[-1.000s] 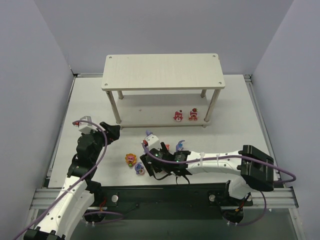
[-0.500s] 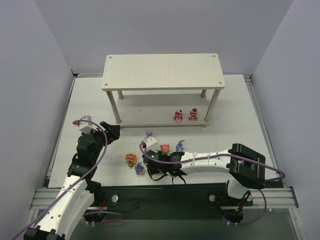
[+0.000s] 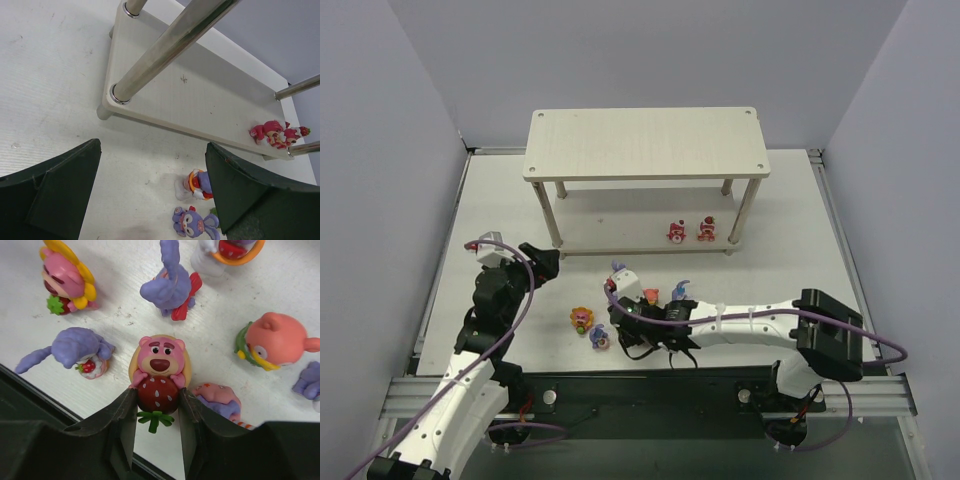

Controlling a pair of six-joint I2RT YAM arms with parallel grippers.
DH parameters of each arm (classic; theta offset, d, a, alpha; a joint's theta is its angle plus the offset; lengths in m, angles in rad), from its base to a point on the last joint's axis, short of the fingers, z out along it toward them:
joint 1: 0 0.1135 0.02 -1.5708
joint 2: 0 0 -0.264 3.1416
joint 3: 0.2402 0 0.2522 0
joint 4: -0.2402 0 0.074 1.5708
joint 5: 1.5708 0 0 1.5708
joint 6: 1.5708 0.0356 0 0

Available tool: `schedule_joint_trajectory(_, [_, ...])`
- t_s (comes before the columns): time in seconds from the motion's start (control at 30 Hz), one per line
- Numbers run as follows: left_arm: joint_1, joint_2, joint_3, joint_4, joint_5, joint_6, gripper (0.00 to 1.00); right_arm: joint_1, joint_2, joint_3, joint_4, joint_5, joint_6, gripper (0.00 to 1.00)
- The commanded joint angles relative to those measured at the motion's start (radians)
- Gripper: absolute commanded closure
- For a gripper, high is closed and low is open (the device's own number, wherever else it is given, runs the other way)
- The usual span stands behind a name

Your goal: Place and organize the plastic toys onto the shelf

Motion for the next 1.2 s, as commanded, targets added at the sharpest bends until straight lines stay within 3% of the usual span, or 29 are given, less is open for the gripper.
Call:
schedule_joint_trajectory(0.0, [-0.001,-0.019,0.042,0.012,-0.031,0.001,0.05,0.007,-0.155,0.027,-0.064,0.033,-0.006,0.98])
schedule_joint_trajectory(0.23, [0.001,-0.016,0.038,0.014,-0.041,0.002,0.05,0.006,-0.306,0.005,-0.106,0.019,-0.015,0.97])
schedule_joint_trajectory(0.53, [-0.001,-0.021,0.038,0.003,-0.051,0.001,0.05,-0.068,-0.419,0.031,-0.163,0.174,-0.003,0.96])
schedule_joint_trajectory(0.73, [-0.001,-0.029,0.035,-0.003,-0.05,-0.005,0.05,-0.22,-0.363,0.072,-0.115,0.188,-0.013,0.96])
schedule_joint_trajectory(1.17, [-0.001,-0.032,0.034,-0.005,-0.054,-0.007,0.05,-0.317,-0.122,0.261,-0.049,0.252,-0.092,0.97])
